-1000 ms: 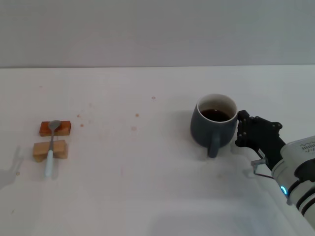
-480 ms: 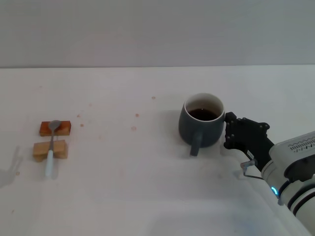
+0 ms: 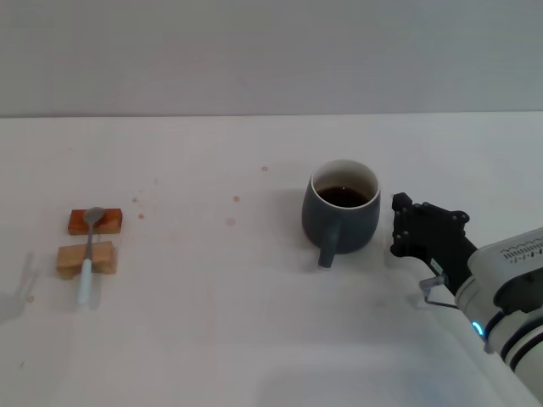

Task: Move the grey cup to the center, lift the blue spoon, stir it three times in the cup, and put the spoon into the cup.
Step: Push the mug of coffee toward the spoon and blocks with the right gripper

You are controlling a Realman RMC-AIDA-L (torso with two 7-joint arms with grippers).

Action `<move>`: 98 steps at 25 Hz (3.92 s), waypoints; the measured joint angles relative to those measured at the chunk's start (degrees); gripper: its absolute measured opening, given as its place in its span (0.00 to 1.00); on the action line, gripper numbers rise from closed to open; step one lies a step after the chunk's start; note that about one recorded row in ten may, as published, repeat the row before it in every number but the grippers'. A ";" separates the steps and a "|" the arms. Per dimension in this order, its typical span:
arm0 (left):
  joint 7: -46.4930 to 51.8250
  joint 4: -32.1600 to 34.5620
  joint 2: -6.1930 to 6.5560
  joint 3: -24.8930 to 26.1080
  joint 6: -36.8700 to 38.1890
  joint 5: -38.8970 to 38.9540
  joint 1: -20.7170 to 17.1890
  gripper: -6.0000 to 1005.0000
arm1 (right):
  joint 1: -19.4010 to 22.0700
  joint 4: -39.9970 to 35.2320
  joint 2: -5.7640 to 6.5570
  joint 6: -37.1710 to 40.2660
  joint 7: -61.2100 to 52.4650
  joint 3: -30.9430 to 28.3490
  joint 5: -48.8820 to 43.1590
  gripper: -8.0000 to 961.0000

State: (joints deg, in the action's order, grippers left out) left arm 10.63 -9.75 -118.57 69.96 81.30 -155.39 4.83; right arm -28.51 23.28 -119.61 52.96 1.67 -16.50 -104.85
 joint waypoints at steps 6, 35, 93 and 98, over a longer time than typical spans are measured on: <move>0.00 0.00 0.00 0.00 0.00 0.00 0.00 0.77 | -0.46 -1.67 0.07 0.02 -0.22 -0.80 0.31 0.01; 0.03 0.00 -0.09 0.00 0.44 0.00 0.00 0.75 | -3.27 -0.90 -0.01 -3.74 -0.43 -0.56 -0.01 0.01; 0.00 0.00 -0.09 0.00 0.62 0.00 0.00 0.73 | -5.72 4.13 -0.18 -7.83 -0.62 -0.99 -5.28 0.01; 0.01 0.00 -0.09 -0.01 0.62 0.00 -0.02 0.73 | -6.02 4.86 -0.19 -8.78 -0.62 -0.90 -5.76 0.01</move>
State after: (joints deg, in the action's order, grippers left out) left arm 10.64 -9.75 -118.65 69.96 81.91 -155.39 4.81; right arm -34.53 28.14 -119.80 44.18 1.05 -17.40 -110.60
